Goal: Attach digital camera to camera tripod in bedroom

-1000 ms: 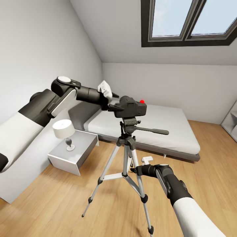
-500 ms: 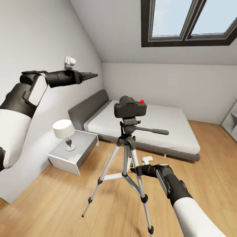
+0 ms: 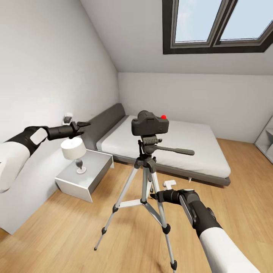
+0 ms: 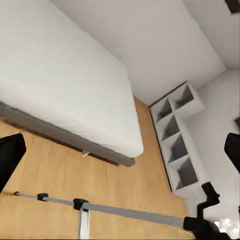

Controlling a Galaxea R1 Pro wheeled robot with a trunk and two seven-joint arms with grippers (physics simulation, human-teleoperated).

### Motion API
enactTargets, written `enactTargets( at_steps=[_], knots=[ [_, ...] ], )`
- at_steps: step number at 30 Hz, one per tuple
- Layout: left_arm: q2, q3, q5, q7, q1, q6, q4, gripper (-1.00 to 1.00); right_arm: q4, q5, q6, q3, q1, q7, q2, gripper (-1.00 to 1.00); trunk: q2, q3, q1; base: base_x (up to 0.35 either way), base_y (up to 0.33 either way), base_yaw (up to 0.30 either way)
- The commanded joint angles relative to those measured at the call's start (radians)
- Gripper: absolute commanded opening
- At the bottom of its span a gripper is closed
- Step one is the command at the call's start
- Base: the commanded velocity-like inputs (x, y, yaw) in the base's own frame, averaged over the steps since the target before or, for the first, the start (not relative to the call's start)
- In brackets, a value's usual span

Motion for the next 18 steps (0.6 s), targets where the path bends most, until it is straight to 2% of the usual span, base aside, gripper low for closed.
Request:
enactTargets(
  at_steps=[1,7,8,13,14,18],
  knots=[
    [0.003,-0.005,0.01,0.006,-0.001,-0.003,0.019,1.0,0.02,0.034,-0.003,0.0,0.0,0.007,0.0,-1.0,-0.002,-0.002,0.001,0.0,0.0,0.0],
    [0.005,-0.002,0.007,0.023,0.031,-0.117,0.076,1.0,0.02,0.035,-0.003,0.0,0.0,0.007,0.0,-1.0,-0.002,-0.002,0.001,0.0,0.0,0.0],
    [0.002,-0.001,0.009,0.025,0.063,-0.154,0.082,1.0,0.02,0.035,-0.003,0.0,0.0,0.008,0.0,-1.0,-0.002,-0.002,0.001,0.0,0.0,0.0],
    [-0.003,-0.001,0.014,0.033,0.185,-0.231,0.089,1.0,0.02,0.034,-0.003,0.0,0.0,0.008,0.0,-1.0,-0.002,-0.002,0.001,0.0,0.0,0.0],
    [-0.003,0.0,0.016,0.035,0.241,-0.259,0.09,1.0,0.02,0.034,-0.003,0.0,0.0,0.008,0.0,-1.0,-0.002,-0.002,0.001,0.0,0.0,0.0],
    [-0.002,0.0,0.017,0.038,0.354,-0.313,0.092,1.0,0.02,0.033,-0.003,0.0,0.0,0.008,0.0,-1.0,-0.002,-0.002,0.001,0.0,0.0,0.0]
  ],
)
